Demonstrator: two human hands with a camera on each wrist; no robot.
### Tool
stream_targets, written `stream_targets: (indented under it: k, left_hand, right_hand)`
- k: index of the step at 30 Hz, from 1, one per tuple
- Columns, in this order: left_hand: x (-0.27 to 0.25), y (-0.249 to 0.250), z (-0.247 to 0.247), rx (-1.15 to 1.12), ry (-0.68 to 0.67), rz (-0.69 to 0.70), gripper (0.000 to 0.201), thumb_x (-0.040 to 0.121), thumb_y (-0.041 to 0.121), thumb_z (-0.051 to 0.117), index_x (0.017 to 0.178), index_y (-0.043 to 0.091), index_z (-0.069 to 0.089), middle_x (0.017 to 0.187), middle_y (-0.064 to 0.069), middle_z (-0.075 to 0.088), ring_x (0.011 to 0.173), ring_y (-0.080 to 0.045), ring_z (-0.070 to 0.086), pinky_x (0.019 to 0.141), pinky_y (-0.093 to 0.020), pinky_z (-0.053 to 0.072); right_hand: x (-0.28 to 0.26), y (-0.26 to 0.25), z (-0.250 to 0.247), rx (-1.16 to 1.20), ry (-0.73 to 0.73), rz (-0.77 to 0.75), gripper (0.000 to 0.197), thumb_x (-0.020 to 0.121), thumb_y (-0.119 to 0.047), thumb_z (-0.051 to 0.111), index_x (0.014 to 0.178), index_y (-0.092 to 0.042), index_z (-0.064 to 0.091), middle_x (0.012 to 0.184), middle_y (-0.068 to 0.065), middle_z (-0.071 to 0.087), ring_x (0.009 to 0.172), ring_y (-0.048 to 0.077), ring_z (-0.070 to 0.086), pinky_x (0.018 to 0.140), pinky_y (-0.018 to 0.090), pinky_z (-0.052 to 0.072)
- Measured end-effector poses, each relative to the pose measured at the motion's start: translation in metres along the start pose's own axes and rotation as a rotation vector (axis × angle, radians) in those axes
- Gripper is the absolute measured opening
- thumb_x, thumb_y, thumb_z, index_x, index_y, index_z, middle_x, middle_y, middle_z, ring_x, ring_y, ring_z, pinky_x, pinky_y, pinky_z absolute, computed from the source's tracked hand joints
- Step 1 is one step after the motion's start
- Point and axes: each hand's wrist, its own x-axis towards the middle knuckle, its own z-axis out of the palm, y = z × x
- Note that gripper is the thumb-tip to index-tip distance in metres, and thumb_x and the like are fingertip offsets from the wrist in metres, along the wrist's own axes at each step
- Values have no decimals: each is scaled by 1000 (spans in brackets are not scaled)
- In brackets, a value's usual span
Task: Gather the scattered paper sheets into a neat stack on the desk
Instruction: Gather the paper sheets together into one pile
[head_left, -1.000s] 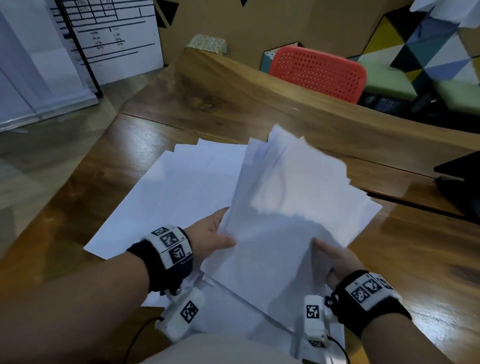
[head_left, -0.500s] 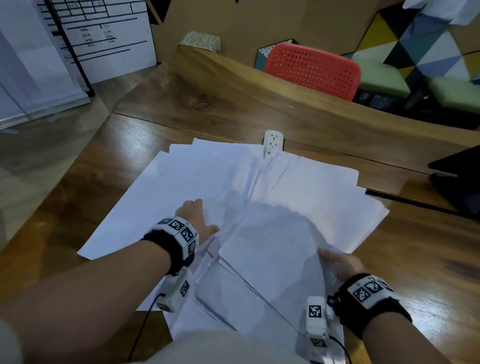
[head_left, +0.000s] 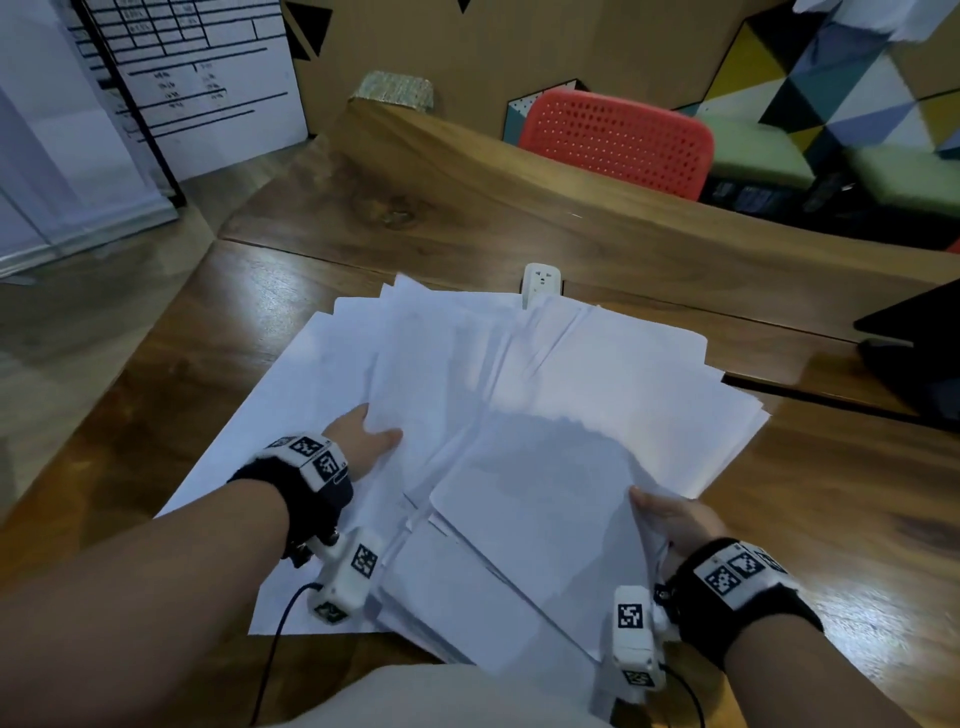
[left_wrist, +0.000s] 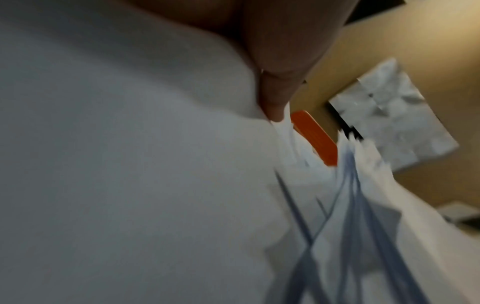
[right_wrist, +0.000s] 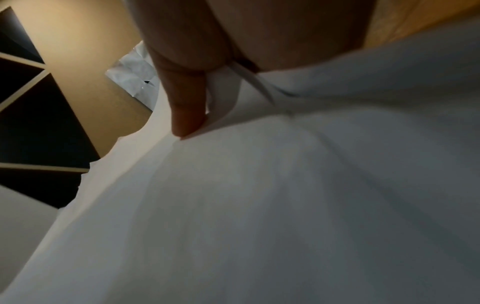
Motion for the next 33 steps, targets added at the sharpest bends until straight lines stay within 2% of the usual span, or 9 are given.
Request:
stream_targets:
  k: [4, 7, 9, 14, 17, 21, 24, 28, 33]
  left_hand:
    - [-5, -9, 14, 104, -185, -23, 67, 93, 45, 39, 143, 4, 25, 153, -14, 26, 139, -27, 29, 111, -31, 23]
    - [-14, -8, 24, 26, -257, 20, 70, 91, 48, 43, 143, 5, 26, 152, -12, 29, 138, -26, 32, 107, -30, 26]
    - [-17, -5, 28, 16, -270, 70, 76, 86, 37, 58, 145, 7, 20, 151, -11, 31, 135, -26, 37, 107, -32, 30]
    - [-26, -2, 15, -301, -293, 269, 53, 61, 24, 78, 108, 25, 55, 106, -4, 67, 88, -17, 63, 89, -36, 50]
    - [-29, -16, 1, -671, -452, 273, 82, 37, 34, 91, 111, 15, 61, 99, -11, 73, 85, -26, 70, 72, -38, 58]
    - [-31, -26, -6, -794, -600, 235, 75, 39, 24, 92, 109, 14, 66, 102, -19, 72, 86, -35, 70, 69, -44, 59]
    - [-24, -32, -6, -789, -568, 203, 85, 31, 25, 94, 110, 12, 65, 100, -17, 73, 82, -32, 71, 67, -40, 59]
    - [-14, -41, -1, -800, -513, 173, 94, 24, 30, 95, 109, 10, 61, 89, -11, 75, 76, -26, 72, 67, -37, 60]
    - [-11, -49, 10, -792, -483, 125, 87, 24, 24, 95, 103, 9, 60, 78, -9, 76, 67, -24, 72, 62, -35, 60]
  right_hand:
    - [5, -2, 16, -196, 64, -142, 104, 7, -56, 89, 92, 1, 69, 95, 18, 72, 89, 37, 68, 88, 53, 53]
    - [-14, -9, 43, -258, 59, -179, 56, 61, -29, 85, 105, -1, 64, 104, 16, 69, 95, 36, 66, 91, 50, 52]
    - [-19, -9, 56, -239, 62, -219, 47, 69, -20, 78, 110, -2, 64, 106, 17, 69, 95, 37, 66, 91, 53, 52]
    - [-22, -10, 50, -130, 58, -285, 36, 70, -13, 79, 102, -5, 64, 94, 15, 70, 85, 36, 68, 80, 51, 55]
    - [-24, -10, 34, -158, 163, -340, 64, 56, -39, 86, 106, -12, 56, 92, 5, 62, 76, 24, 59, 68, 37, 51]
    - [-30, -20, 19, -182, 257, -417, 111, 45, -58, 85, 136, -15, 37, 136, 9, 48, 121, 29, 50, 104, 48, 41]
    - [-34, -37, 7, -162, 153, -347, 70, 75, -34, 75, 132, -6, 46, 125, 14, 58, 110, 30, 59, 101, 48, 43]
    - [-35, -38, 7, -230, 43, -232, 5, 83, -3, 65, 88, -5, 63, 88, 24, 67, 74, 34, 64, 87, 57, 51]
    - [-26, -24, 22, -277, 136, -142, 17, 81, -10, 69, 97, -8, 66, 89, 14, 70, 86, 35, 67, 86, 52, 54]
